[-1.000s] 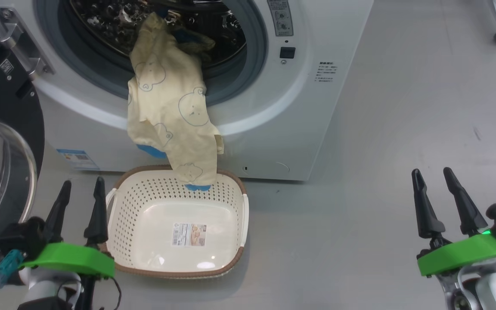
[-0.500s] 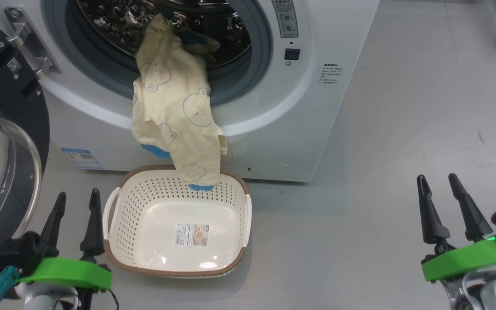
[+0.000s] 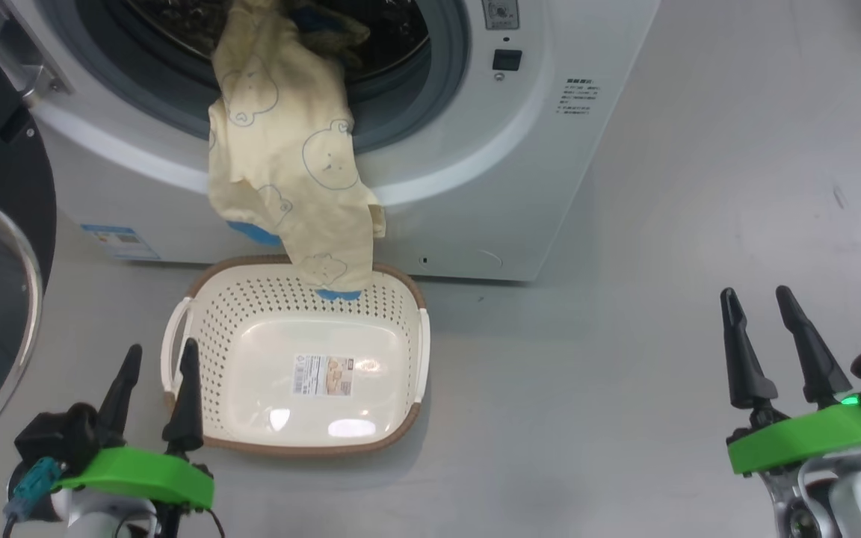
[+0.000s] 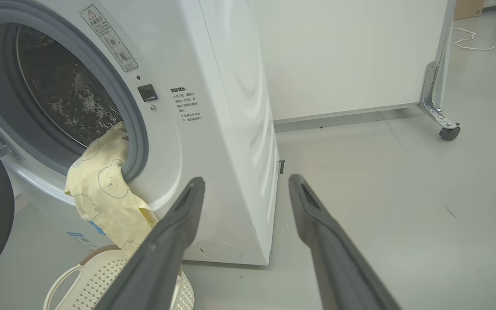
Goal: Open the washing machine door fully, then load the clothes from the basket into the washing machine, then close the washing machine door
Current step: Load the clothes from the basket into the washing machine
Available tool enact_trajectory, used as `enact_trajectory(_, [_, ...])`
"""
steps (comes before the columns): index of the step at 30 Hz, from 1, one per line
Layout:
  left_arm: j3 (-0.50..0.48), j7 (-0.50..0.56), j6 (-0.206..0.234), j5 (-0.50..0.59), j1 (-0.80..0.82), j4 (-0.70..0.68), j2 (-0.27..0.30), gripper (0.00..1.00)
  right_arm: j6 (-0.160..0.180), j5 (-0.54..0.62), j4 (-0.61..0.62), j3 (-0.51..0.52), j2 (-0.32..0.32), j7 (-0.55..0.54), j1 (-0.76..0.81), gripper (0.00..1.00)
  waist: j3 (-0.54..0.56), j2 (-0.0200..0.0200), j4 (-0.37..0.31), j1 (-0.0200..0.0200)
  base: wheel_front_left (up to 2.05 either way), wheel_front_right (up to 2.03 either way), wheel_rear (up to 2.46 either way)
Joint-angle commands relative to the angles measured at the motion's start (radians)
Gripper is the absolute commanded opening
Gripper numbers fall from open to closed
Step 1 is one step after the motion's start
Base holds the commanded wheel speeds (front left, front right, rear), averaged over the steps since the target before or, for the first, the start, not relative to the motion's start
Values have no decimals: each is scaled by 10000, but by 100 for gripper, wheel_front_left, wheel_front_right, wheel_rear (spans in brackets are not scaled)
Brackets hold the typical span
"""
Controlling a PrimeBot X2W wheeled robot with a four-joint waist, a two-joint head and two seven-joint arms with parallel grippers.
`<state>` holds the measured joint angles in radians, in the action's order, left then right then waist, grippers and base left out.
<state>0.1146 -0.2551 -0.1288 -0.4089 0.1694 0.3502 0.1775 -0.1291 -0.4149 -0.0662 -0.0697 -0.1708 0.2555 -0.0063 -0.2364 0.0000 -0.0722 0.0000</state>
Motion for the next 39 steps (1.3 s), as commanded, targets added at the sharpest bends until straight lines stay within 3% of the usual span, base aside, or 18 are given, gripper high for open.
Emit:
enact_trajectory(1, [-296, -67, -19, -73, 447, -215, 178, 100, -16, 41, 356, -138, -115, 63, -413, 100, -248, 0, -34, 0, 0, 0, 0])
enact_trajectory(16, [1098, -67, -19, -1178, 2990, 1631, 464, 100, -16, 204, 512, -284, 295, 63, -1651, 100, -2347, 0, -432, 0, 0, 0, 0])
enact_trajectory(39, [3140, -67, -19, -2994, 6873, 4410, 2046, 100, -16, 333, 804, -916, 680, 63, -2599, 100, -4288, 0, -1383, 0, 0, 0, 0])
